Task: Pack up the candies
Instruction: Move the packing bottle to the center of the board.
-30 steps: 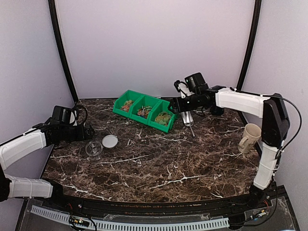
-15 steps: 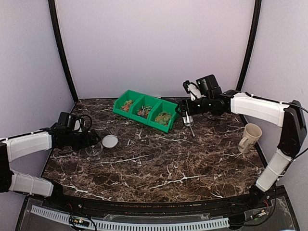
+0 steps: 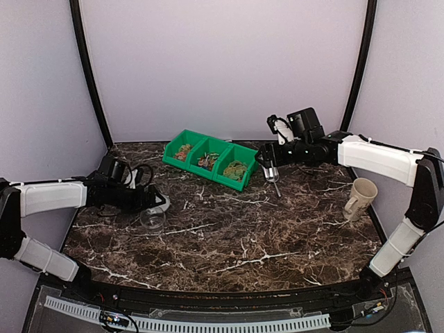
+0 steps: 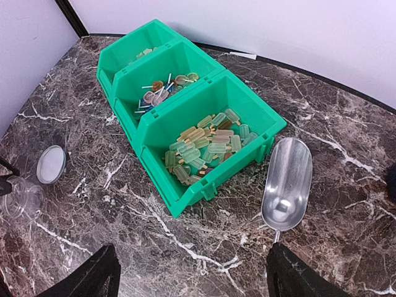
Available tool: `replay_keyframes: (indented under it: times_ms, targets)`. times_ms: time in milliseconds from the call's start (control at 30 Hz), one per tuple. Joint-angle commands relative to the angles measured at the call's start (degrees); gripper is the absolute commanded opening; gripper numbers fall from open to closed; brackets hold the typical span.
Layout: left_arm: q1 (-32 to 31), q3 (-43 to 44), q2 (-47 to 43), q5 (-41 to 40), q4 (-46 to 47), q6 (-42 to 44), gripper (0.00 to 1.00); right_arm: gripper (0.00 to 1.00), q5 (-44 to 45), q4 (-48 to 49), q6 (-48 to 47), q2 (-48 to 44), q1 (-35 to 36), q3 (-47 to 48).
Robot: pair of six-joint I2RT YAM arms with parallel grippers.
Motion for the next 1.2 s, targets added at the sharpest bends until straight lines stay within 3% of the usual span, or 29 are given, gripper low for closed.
replay_keyframes:
  times_ms: [0, 200, 467, 700, 867, 1167]
  targets:
    - [-4.26, 4.66, 3.4, 2.27, 0.53, -0.21, 0.99, 0.82, 0.16, 1.32, -0.36, -0.74, 0.45, 1.34]
    - [-10.06, 10.58, 7.87, -1.44, -1.06, 0.47, 0.99, 0.82, 0.63, 1.0, -0.48, -1.98, 0.39, 1.83]
    - [-10.6, 12.65, 7.81, -2.62, -1.06, 0.64, 0.99, 0.83, 0.61, 0.82, -0.32, -1.97, 0.41, 1.37]
    - [-10.68, 11.55, 1.5, -13.85, -8.37, 3.01, 0.99, 0.83, 0.51, 1.09, -0.26, -2.23, 0.43, 0.73]
    - [-10.69, 9.06, 0.11, -8.7, -11.1, 2.08, 0.99, 0.84, 0.32, 1.22, -0.08, -2.14, 0.45, 0.54]
    - [-11.76, 5.85, 1.86, -0.88, -7.88, 2.04, 0.99, 0.93, 0.3, 1.35, -0.76, -2.83, 0.52, 0.05]
